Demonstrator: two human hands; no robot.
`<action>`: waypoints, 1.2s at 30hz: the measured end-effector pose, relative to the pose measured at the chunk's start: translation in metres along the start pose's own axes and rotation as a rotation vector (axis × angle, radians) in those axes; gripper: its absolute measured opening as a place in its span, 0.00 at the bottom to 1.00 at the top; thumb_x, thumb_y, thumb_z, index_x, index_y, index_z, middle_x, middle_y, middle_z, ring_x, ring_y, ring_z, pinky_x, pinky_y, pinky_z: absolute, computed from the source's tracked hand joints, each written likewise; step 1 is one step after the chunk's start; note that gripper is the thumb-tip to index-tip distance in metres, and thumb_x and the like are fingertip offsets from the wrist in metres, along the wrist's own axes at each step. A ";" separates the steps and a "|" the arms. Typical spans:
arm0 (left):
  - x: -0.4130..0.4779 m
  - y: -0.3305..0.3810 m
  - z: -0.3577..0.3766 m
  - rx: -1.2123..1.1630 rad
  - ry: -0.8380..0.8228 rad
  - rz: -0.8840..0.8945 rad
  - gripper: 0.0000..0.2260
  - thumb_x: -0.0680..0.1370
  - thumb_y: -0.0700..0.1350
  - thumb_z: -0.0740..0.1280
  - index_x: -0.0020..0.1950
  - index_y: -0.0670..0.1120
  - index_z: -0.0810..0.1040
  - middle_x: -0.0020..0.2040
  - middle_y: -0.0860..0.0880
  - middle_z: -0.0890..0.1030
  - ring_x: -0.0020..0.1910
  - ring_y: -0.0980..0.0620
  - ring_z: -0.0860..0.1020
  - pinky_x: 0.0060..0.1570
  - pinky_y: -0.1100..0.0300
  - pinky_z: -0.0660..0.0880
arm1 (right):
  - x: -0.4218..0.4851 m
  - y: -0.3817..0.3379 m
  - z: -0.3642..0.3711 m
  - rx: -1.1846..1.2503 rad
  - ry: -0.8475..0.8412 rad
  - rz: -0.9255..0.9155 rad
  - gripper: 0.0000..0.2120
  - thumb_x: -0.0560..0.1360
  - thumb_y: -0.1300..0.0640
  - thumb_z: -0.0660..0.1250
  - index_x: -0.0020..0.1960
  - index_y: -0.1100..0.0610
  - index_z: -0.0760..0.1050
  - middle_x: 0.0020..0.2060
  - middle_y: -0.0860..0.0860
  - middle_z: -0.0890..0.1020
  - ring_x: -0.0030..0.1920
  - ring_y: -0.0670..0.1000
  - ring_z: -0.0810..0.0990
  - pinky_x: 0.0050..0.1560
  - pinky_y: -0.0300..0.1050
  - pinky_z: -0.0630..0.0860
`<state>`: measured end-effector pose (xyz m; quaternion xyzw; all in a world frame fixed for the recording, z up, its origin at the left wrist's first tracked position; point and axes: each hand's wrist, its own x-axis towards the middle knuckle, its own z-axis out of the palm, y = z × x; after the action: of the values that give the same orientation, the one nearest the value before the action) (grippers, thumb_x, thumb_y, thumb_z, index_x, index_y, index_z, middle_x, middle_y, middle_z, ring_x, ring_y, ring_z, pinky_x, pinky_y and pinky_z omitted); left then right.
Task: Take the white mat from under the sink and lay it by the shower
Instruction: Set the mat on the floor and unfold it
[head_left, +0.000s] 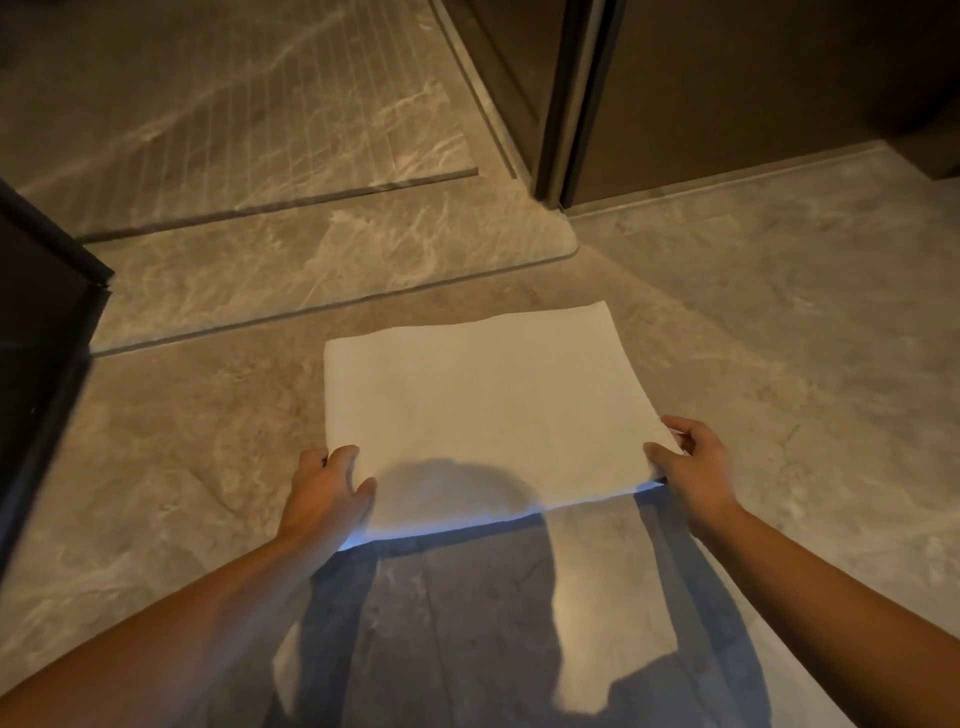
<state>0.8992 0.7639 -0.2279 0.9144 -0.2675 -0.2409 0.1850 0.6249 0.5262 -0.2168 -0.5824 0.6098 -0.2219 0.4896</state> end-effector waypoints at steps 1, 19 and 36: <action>0.001 0.007 0.004 -0.019 -0.015 0.007 0.21 0.75 0.48 0.65 0.66 0.48 0.67 0.62 0.44 0.64 0.55 0.47 0.70 0.52 0.58 0.69 | 0.004 0.002 -0.006 0.038 0.037 0.029 0.13 0.70 0.68 0.67 0.51 0.56 0.74 0.45 0.56 0.79 0.39 0.53 0.79 0.43 0.51 0.78; 0.007 0.087 0.015 -0.172 0.106 0.192 0.14 0.73 0.45 0.68 0.58 0.46 0.76 0.65 0.44 0.66 0.65 0.47 0.64 0.64 0.57 0.62 | 0.004 -0.064 -0.015 0.298 0.126 -0.095 0.11 0.69 0.67 0.67 0.48 0.55 0.76 0.41 0.50 0.80 0.40 0.49 0.79 0.36 0.45 0.79; -0.016 0.112 -0.059 -1.178 -0.136 -0.105 0.05 0.74 0.41 0.68 0.42 0.44 0.73 0.33 0.47 0.72 0.33 0.52 0.74 0.34 0.58 0.75 | -0.109 -0.124 0.105 0.125 -0.527 -0.434 0.09 0.70 0.68 0.68 0.47 0.58 0.80 0.41 0.51 0.82 0.40 0.46 0.80 0.41 0.31 0.75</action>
<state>0.8747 0.6967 -0.1218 0.6523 -0.0542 -0.4155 0.6316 0.7588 0.6312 -0.1196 -0.7047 0.3095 -0.1996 0.6065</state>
